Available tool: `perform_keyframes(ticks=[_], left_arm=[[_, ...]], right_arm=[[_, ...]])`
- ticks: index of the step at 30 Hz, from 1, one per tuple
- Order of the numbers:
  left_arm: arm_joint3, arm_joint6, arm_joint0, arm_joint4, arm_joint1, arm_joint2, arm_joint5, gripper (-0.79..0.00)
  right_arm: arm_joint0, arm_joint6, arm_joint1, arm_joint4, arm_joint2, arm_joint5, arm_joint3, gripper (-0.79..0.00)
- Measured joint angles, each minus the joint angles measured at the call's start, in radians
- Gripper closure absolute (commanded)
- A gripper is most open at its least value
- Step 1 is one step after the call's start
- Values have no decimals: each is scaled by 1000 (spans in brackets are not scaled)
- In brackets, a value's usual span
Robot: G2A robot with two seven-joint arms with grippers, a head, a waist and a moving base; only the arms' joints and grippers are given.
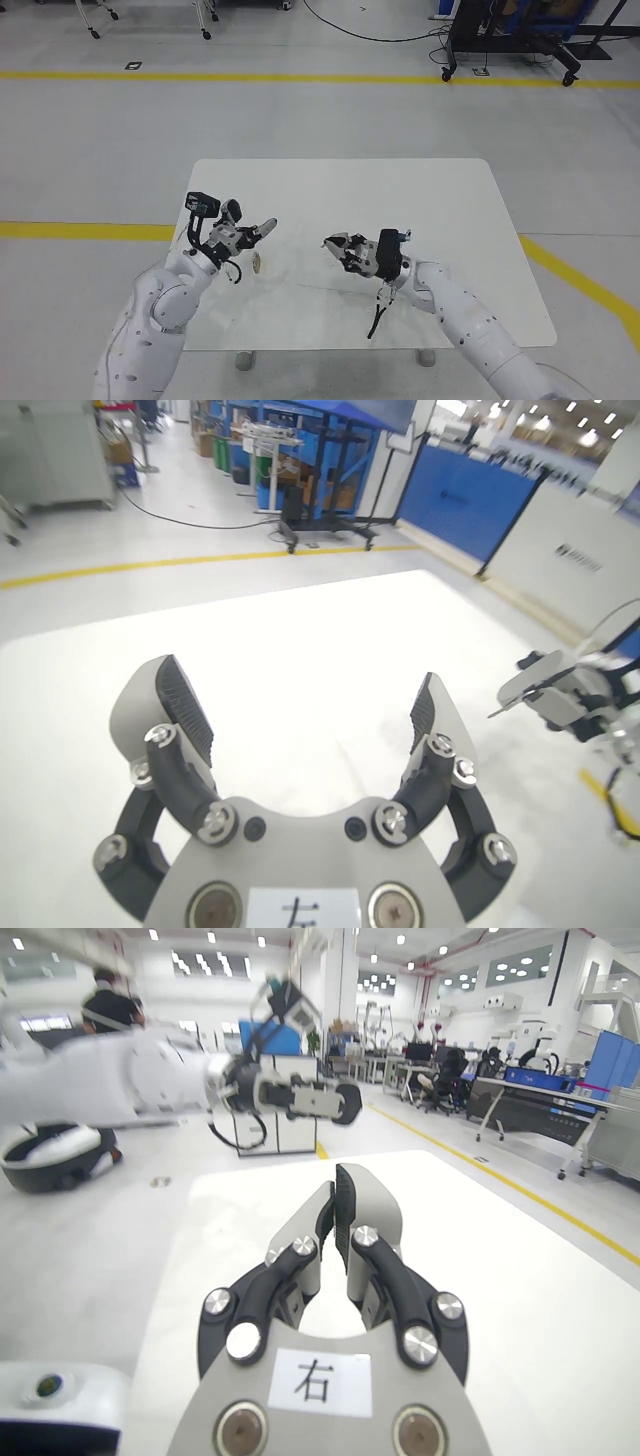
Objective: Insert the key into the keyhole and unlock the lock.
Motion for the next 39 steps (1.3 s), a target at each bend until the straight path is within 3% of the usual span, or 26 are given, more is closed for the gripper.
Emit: perform_keyframes(ticks=[5,8,10,14,18,24,29,30,33,34,39], left_arm=[[68,-263,-47,-681,-1,-43,125,-785],[66,-254,-45,-856,0,-42,109,-785],[66,-225,-44,-859,0,-41,106,-785],[44,-199,-34,-687,-9,-35,100,-785],[41,-224,-30,-776,-7,-29,92,-785],[58,-424,-44,-951,-3,7,30,-785],[76,-550,-59,-952,2,35,-23,-785],[76,-561,-59,-944,3,40,-31,-757],[76,-575,-61,-911,5,56,-57,-570],[76,-574,-62,-899,5,61,-64,-388],[78,-570,-65,-842,7,85,-96,-302]], right_arm=[[-9,24,-9,269,8,-126,16,0],[-9,25,-9,279,8,-125,17,0],[-9,24,-9,273,8,-124,17,0],[-9,24,-9,273,8,-124,17,0],[-27,59,-15,349,-4,-143,32,0],[41,363,-46,881,-146,-180,119,0],[96,667,-51,1324,-224,-180,122,0],[102,713,-50,1380,-226,-180,126,0],[112,838,-52,1521,-228,-180,142,0],[114,869,-53,1552,-228,-180,147,0],[124,998,-64,1678,-225,-180,172,0]])
